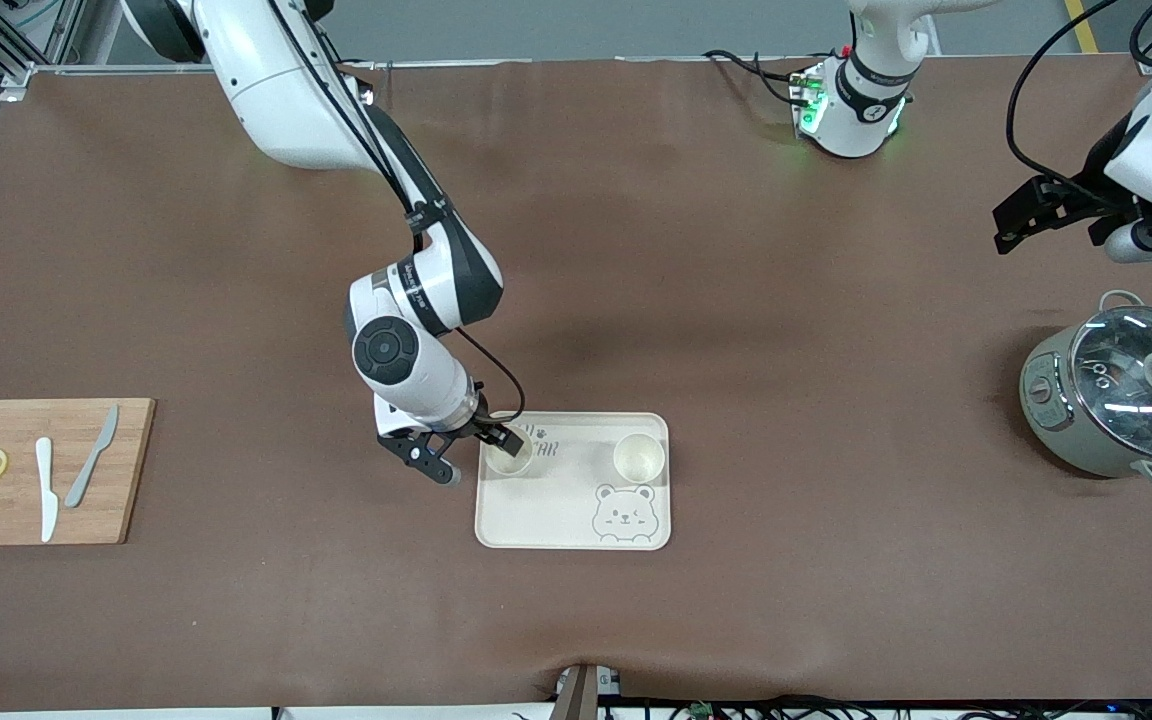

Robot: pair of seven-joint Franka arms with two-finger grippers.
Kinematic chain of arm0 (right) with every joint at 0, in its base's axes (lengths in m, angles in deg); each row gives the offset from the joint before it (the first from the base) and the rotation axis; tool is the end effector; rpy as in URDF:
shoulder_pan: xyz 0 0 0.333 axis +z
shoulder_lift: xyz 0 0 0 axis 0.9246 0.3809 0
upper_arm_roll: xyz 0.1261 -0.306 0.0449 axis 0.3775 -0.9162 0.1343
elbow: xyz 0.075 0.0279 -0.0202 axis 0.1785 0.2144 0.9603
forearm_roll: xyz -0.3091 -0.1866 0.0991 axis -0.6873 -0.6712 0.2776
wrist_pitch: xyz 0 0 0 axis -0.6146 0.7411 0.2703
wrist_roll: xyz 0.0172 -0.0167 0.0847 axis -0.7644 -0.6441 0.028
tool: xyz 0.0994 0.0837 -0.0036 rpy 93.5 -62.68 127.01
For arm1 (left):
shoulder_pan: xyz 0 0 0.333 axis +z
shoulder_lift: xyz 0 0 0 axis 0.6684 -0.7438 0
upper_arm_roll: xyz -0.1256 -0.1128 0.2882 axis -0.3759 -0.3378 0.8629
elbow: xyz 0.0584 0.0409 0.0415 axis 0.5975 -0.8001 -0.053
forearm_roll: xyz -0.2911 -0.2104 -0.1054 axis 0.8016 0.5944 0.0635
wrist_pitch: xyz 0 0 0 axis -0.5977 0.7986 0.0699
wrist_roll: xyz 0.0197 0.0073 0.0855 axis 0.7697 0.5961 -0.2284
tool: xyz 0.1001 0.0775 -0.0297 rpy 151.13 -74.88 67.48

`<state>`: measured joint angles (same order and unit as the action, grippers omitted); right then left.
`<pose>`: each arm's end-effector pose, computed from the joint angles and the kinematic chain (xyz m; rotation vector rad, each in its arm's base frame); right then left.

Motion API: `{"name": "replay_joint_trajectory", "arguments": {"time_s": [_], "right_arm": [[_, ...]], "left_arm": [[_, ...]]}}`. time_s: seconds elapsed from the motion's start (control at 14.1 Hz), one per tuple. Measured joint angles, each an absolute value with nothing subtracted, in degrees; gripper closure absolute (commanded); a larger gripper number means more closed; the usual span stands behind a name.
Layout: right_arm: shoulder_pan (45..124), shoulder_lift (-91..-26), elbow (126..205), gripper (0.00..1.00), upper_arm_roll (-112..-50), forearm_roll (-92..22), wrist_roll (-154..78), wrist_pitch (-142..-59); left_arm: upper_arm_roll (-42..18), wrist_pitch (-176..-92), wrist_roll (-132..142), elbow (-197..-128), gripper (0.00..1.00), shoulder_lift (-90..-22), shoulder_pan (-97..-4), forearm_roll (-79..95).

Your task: Place white IKEA cup upright on tray with both arms

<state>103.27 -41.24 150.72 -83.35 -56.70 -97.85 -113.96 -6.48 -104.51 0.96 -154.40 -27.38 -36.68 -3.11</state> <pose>0.6268 0.3677 0.2700 -2.8611 0.8743 0.0357 0.5107 -0.0629 0.6350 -3.0911 -0.0934 0.0002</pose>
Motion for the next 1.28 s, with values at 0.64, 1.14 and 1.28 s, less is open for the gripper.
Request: {"name": "replay_joint_trajectory", "arguments": {"time_s": [0.64,1.14,1.28], "right_arm": [[100.5,-49.6,146.7,0.0,-85.1,-56.8,-99.9,-101.0],[91.6,-63.1,143.5,0.0,-88.4,-57.4,-91.7,-74.8],[89.9,-67.6,146.0,0.0,-88.7,-57.5,-88.4,-72.9]], "left_arm": [[-6.3,-104.5,3.5,-153.2,0.0,-27.3,-36.5,-3.1],[-0.5,-104.1,4.8,-153.0,0.0,-27.3,-41.2,-3.1],[-0.4,-103.7,4.8,-153.0,0.0,-27.2,-41.2,-3.1]]}}
